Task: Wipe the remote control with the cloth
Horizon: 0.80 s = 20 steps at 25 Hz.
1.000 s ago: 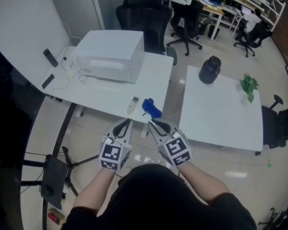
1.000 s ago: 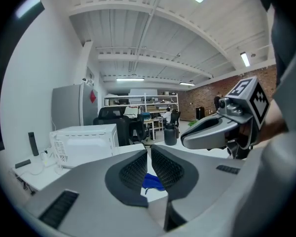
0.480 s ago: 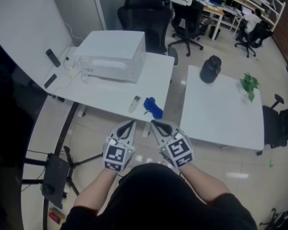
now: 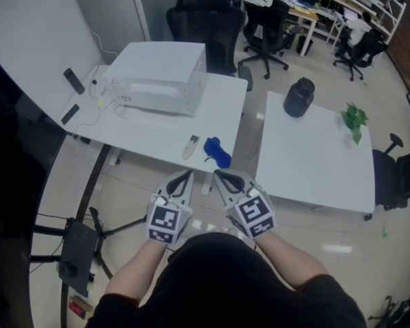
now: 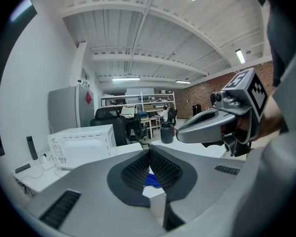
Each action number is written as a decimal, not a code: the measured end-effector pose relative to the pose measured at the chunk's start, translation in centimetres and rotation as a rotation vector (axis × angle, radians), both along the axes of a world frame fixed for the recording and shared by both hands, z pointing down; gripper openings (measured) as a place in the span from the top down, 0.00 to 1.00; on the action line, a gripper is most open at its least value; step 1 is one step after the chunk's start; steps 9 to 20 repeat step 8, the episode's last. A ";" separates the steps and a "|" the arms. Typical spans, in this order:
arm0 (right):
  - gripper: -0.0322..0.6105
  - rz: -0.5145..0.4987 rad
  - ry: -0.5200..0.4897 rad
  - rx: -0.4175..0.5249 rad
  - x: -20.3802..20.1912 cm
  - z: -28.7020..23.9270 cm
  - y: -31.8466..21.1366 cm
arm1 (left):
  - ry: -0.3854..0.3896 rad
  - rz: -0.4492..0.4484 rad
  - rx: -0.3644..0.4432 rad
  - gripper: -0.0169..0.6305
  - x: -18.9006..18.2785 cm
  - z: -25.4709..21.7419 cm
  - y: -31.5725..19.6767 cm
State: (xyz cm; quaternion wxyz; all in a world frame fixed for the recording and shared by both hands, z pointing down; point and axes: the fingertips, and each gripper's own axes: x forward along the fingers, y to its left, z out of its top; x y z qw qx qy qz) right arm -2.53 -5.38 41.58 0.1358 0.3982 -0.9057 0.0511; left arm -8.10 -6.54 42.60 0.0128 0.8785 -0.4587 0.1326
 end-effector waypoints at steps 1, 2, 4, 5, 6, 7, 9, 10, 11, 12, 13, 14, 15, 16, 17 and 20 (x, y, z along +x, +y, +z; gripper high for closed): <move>0.94 0.000 0.001 0.001 0.0 0.0 0.0 | 0.002 0.000 0.000 0.97 0.0 0.0 0.0; 0.94 0.000 0.002 0.001 -0.1 0.0 -0.1 | 0.002 0.001 0.000 0.97 -0.1 0.0 -0.1; 0.94 0.000 0.003 0.001 -0.3 0.0 -0.1 | -0.004 0.007 0.006 0.97 -0.2 0.2 -0.2; 0.94 0.000 0.003 0.002 -0.3 -0.1 -0.1 | -0.008 0.011 0.009 0.97 -0.2 0.3 -0.2; 0.94 0.000 0.004 0.002 -0.3 -0.1 -0.1 | -0.009 0.011 0.010 0.97 -0.2 0.3 -0.2; 0.94 0.000 0.004 0.002 -0.3 -0.1 -0.2 | -0.008 0.009 0.009 0.97 -0.2 0.3 -0.2; 0.94 0.000 0.005 0.003 -0.2 -0.1 -0.2 | -0.005 0.006 0.007 0.97 -0.2 0.2 -0.2; 0.94 0.000 0.005 0.003 -0.2 -0.1 -0.2 | -0.005 0.006 0.007 0.97 -0.2 0.2 -0.2; 0.94 0.000 0.005 0.003 -0.2 -0.1 -0.2 | -0.005 0.006 0.007 0.97 -0.2 0.2 -0.2; 0.94 0.000 0.005 0.003 -0.2 -0.1 -0.2 | -0.005 0.006 0.007 0.97 -0.2 0.2 -0.2; 0.94 0.000 0.005 0.003 -0.2 -0.1 -0.2 | -0.005 0.006 0.007 0.97 -0.2 0.2 -0.2; 0.94 0.000 0.005 0.003 -0.2 -0.1 -0.2 | -0.005 0.006 0.007 0.97 -0.2 0.2 -0.2; 0.94 0.000 0.005 0.003 -0.2 -0.1 -0.2 | -0.005 0.006 0.007 0.97 -0.2 0.2 -0.2; 0.94 0.000 0.005 0.003 -0.2 -0.1 -0.2 | -0.005 0.006 0.007 0.97 -0.2 0.2 -0.2; 0.94 0.000 0.005 0.003 -0.2 -0.1 -0.2 | -0.005 0.006 0.007 0.97 -0.2 0.2 -0.2; 0.94 0.000 0.005 0.003 -0.2 -0.1 -0.2 | -0.005 0.006 0.007 0.97 -0.2 0.2 -0.2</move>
